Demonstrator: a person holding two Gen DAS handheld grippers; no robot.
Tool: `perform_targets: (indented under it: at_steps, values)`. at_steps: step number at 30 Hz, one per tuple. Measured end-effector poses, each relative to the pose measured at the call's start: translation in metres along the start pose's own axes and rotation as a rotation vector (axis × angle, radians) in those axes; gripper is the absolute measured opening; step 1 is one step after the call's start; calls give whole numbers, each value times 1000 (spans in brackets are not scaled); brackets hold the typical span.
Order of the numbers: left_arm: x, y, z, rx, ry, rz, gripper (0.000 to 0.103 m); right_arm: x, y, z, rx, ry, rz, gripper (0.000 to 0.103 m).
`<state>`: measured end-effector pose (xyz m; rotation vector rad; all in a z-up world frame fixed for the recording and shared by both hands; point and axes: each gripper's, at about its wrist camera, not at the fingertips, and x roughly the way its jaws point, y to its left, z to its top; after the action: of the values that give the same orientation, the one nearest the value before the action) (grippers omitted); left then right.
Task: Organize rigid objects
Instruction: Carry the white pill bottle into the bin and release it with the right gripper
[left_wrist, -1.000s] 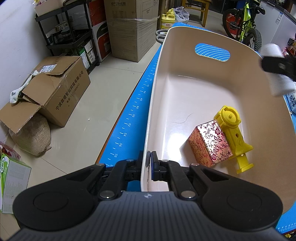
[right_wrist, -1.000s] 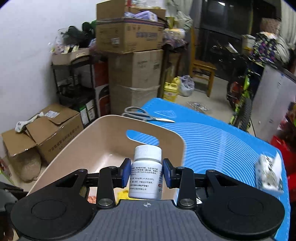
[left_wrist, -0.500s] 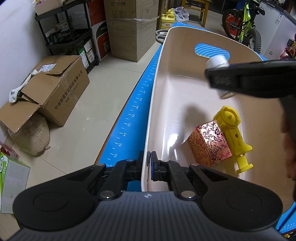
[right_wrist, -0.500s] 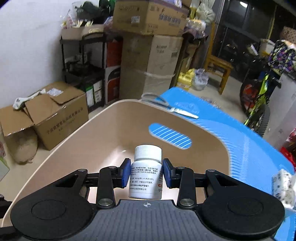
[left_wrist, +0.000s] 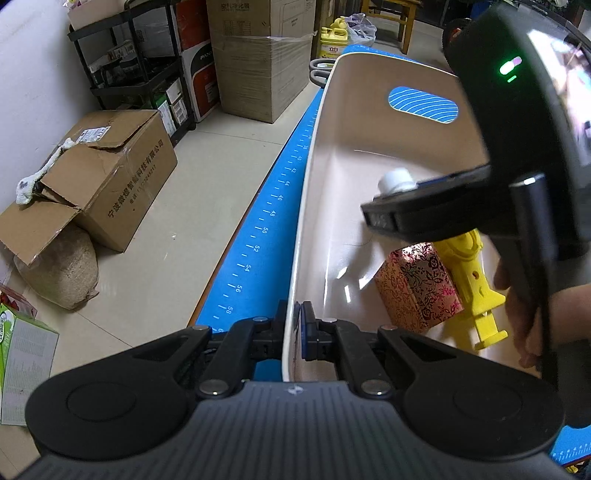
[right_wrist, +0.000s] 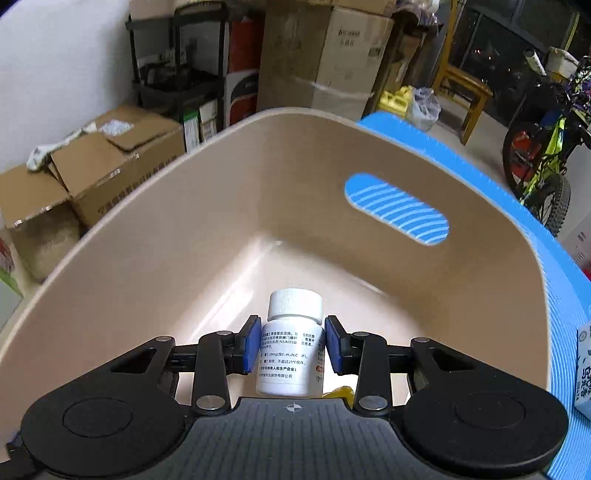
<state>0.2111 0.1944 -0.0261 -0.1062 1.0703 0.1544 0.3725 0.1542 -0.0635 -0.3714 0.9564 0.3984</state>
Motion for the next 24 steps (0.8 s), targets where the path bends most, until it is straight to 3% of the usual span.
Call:
perform_targets:
  at_steps: [4, 11, 13, 16, 24]
  values:
    - [1, -2, -1, 4, 1, -1, 7, 15, 1, -3, 8, 67, -3, 48]
    - [3, -1, 0, 15, 1, 4, 7, 2, -15, -6, 68, 41, -5, 52]
    - [4, -1, 0, 13, 4, 8, 8, -12, -23, -5, 98, 11, 15, 53]
    - [3, -1, 1, 10, 5, 9, 8, -41, -31, -5, 97, -66, 12, 73]
    - [2, 0, 0, 8, 5, 8, 8, -109, -74, -12, 119, -185, -11, 74]
